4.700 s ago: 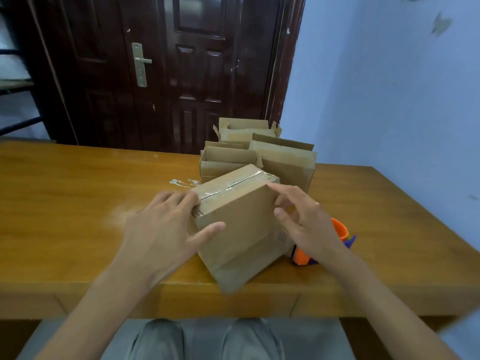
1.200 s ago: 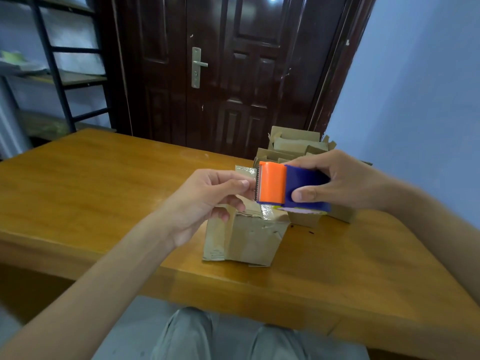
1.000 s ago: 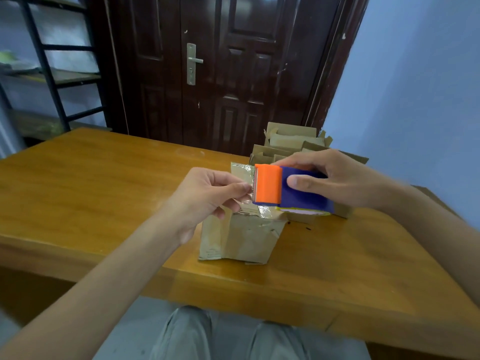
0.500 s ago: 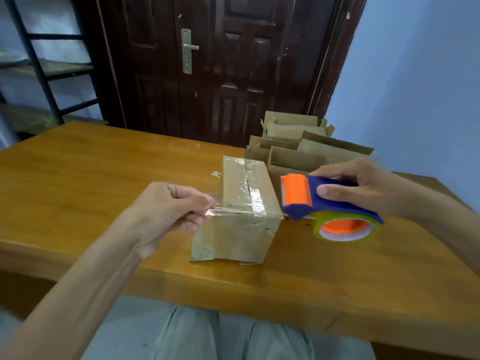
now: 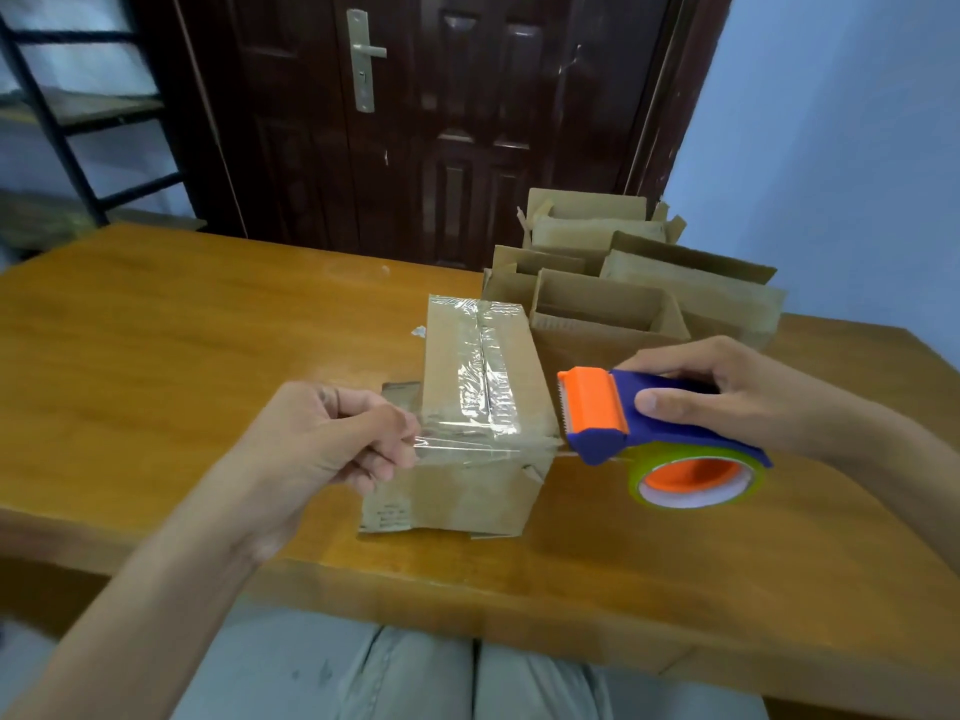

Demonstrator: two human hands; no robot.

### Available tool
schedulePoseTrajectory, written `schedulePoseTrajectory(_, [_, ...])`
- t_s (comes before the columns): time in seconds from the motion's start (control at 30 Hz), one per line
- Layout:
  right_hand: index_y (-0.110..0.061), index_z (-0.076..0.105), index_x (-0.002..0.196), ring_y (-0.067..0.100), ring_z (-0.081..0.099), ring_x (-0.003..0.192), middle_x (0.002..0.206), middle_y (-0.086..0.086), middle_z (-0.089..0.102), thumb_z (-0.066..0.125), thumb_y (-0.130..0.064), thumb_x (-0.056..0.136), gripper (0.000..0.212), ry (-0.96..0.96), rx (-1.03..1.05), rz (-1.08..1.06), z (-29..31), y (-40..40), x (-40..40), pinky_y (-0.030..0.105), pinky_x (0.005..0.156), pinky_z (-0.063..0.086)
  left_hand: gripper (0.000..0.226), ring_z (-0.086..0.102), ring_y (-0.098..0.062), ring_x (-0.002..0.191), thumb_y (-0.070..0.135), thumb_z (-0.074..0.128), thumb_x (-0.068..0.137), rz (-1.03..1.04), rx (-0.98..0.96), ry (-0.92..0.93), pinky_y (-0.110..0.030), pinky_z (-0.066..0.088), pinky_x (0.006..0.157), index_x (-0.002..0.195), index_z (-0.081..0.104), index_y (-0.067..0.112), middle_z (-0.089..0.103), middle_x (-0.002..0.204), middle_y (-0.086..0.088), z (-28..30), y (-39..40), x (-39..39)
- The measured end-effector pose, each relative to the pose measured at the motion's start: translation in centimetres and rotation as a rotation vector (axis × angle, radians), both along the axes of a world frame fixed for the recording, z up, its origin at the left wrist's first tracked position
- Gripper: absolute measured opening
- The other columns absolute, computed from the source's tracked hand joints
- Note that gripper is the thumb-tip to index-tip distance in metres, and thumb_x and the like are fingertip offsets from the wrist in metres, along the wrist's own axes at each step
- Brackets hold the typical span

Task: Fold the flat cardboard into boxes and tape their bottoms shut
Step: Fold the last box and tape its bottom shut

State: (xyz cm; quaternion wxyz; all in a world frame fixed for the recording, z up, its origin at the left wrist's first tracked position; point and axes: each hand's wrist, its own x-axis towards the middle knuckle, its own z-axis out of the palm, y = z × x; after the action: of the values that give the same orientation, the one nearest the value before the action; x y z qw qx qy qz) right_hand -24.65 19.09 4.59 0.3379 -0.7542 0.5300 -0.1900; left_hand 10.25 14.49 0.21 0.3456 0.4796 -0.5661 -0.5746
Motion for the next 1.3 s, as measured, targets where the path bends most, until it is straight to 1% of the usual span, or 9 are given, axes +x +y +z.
schedulePoseTrajectory(0.43, [-0.025,0.067,0.126,0.022,0.074,0.093,0.108,-0.002,0.076,0.055,-0.043,0.097,0.037,-0.051,0.046,0.011,-2.7,-2.4,0.0,0.026,0.071,0.058,0.040,0.052,-0.018,0.055,0.009,0.058,0.097,0.000,-0.056,0.014,-0.023,0.038,0.043,0.059,0.062,0.019,0.059,0.062,-0.011,-3.0,-1.0,-1.0])
schedulePoseTrajectory(0.63, [-0.040,0.069,0.117,0.022,0.074,0.089,0.105,-0.001,0.076,0.055,-0.036,0.096,0.026,-0.141,0.013,0.014,-3.6,-2.3,0.0,0.022,0.069,0.057,0.041,0.047,-0.010,0.049,0.025,0.050,0.110,0.133,-0.121,-0.111,-0.016,0.034,0.045,0.074,0.057,0.006,0.058,0.059,-0.002,-7.6,0.2,-1.6])
schedulePoseTrajectory(0.7, [-0.041,0.070,0.116,0.021,0.074,0.087,0.104,0.001,0.076,0.056,-0.034,0.096,0.025,-0.166,-0.006,0.005,-3.7,-2.1,0.1,0.023,0.068,0.057,0.034,0.057,-0.006,0.061,0.026,0.052,0.110,0.331,-0.385,-0.167,-0.019,0.041,0.053,0.078,0.064,0.021,0.066,0.071,0.004,-7.6,1.0,-0.6])
schedulePoseTrajectory(0.77, [-0.039,0.070,0.115,0.021,0.074,0.085,0.103,0.001,0.077,0.056,-0.033,0.096,0.025,-0.165,-0.023,0.007,-3.8,-2.1,0.3,0.022,0.068,0.056,0.026,0.067,-0.009,0.098,0.028,0.046,0.108,0.471,-0.761,-0.252,-0.024,0.051,0.078,0.102,0.072,0.026,0.072,0.101,0.010,-6.0,2.2,-0.2])
schedulePoseTrajectory(0.83, [-0.037,0.071,0.116,0.022,0.074,0.084,0.102,0.002,0.077,0.055,-0.034,0.097,0.025,-0.173,-0.027,0.011,-3.8,-2.1,0.6,0.023,0.068,0.056,0.038,0.059,-0.018,0.133,0.023,0.042,0.104,0.340,-1.030,-0.355,-0.036,0.045,0.110,0.128,0.069,0.012,0.068,0.136,-0.003,-5.0,3.2,-1.1])
schedulePoseTrajectory(0.9, [-0.038,0.071,0.116,0.023,0.074,0.085,0.103,0.003,0.077,0.055,-0.036,0.096,0.026,-0.181,-0.029,0.012,-3.7,-2.1,0.9,0.026,0.068,0.057,0.047,0.045,-0.021,0.148,0.026,0.043,0.103,0.136,-1.182,-0.488,-0.049,0.034,0.123,0.142,0.060,0.007,0.056,0.153,-0.007,-5.1,3.7,-2.4])
schedulePoseTrajectory(1.0, [-0.041,0.070,0.116,0.023,0.074,0.086,0.103,0.002,0.077,0.055,-0.038,0.096,0.025,-0.179,-0.028,0.005,-3.7,-2.0,1.0,0.027,0.068,0.058,0.047,0.041,-0.016,0.152,0.031,0.042,0.107,0.025,-1.187,-0.561,-0.050,0.033,0.125,0.147,0.057,0.010,0.053,0.156,-0.002,-6.6,2.9,-3.0])
schedulePoseTrajectory(1.13, [-0.036,0.070,0.119,0.024,0.074,0.088,0.106,0.003,0.076,0.055,-0.039,0.098,0.027,-0.175,-0.031,-0.003,-4.1,-1.9,0.9,0.025,0.068,0.058,0.046,0.038,-0.014,0.153,0.027,0.044,0.108,0.052,-1.083,-0.448,-0.039,0.033,0.126,0.151,0.053,0.012,0.048,0.160,0.002,-7.8,2.6,-3.3])
schedulePoseTrajectory(1.3, [-0.037,0.070,0.117,0.023,0.075,0.086,0.104,0.003,0.077,0.053,-0.033,0.098,0.026,-0.202,-0.023,-0.031,-4.6,-1.6,1.2,0.024,0.067,0.058,0.079,-0.002,-0.024,0.163,0.039,0.043,0.107,0.075,-0.958,-0.449,-0.036,0.015,0.130,0.167,0.004,0.006,-0.009,0.176,-0.006,-9.4,4.7,-5.3])
